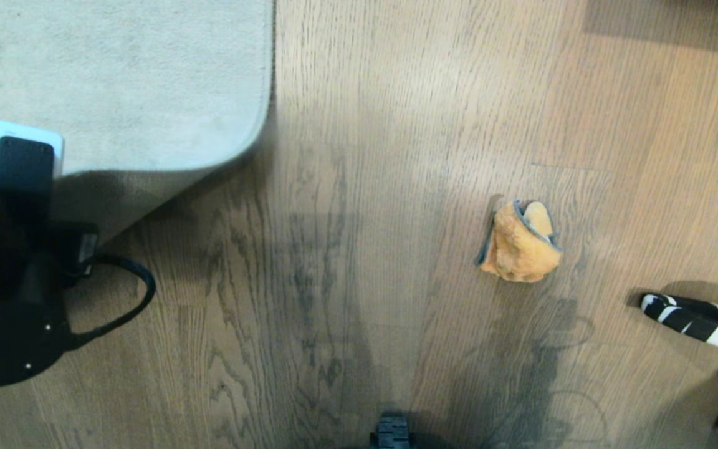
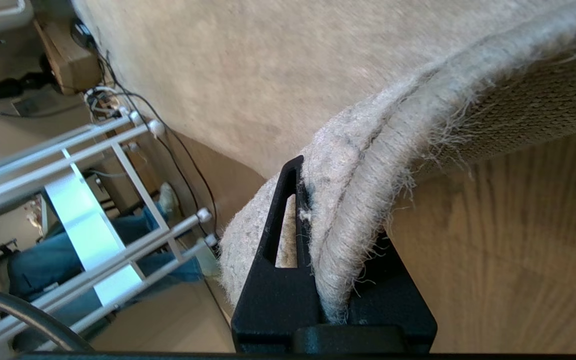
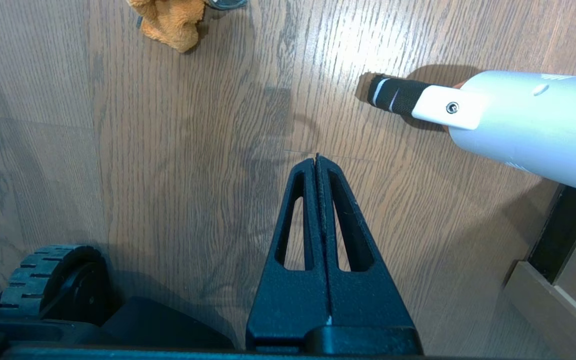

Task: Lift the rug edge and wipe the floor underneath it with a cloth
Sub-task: Lift up the carpet

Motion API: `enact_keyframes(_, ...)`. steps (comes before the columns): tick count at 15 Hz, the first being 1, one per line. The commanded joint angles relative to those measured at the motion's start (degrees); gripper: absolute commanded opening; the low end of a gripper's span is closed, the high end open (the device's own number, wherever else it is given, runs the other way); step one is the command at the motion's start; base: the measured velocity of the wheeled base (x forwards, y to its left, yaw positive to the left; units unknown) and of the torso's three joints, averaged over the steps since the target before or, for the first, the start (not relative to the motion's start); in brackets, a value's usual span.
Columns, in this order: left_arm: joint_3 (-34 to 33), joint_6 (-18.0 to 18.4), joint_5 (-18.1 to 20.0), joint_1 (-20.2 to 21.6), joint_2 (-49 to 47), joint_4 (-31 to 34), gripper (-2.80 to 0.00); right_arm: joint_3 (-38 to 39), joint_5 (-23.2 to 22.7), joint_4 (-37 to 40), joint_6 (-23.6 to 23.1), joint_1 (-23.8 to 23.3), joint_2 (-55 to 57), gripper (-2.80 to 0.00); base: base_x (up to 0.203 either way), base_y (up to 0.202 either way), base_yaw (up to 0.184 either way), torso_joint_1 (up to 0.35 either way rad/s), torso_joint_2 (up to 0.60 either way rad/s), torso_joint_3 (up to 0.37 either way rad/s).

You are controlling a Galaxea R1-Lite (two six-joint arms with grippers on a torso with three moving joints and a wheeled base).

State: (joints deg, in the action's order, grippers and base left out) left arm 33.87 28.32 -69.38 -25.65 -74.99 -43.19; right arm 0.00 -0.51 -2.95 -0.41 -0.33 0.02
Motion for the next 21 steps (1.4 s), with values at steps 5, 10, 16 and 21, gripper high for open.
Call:
enact_keyframes(5, 3.27, 4.97, 10.72, 11.96, 5.34, -0.31, -2.8, 0.0, -0.02, -0.04, -0.02, -0.02, -0.02, -2.8, 0.0, 0.0, 0.0, 0.0, 0.0, 0.0)
enact_keyframes(10, 7.34, 6.41, 12.42, 17.1, 6.5, -0.23, -2.8, 0.0, -0.02, -0.04, -0.02, -0.02, -0.02, -2.8, 0.0, 0.0, 0.0, 0.0, 0.0, 0.0)
enact_keyframes(16, 14.82, 14.54, 12.19, 19.67, 8.37, -0.21, -2.8, 0.0, -0.02, -0.04, -0.02, -0.02, -0.02, -2.8, 0.0, 0.0, 0.0, 0.0, 0.0, 0.0)
enact_keyframes(21, 23.82, 18.37, 15.98, 22.2, 7.5, 0.56, -2.8, 0.0, -0.02, -0.04, -0.02, -0.02, -0.02, -2.8, 0.0, 0.0, 0.0, 0.0, 0.0, 0.0)
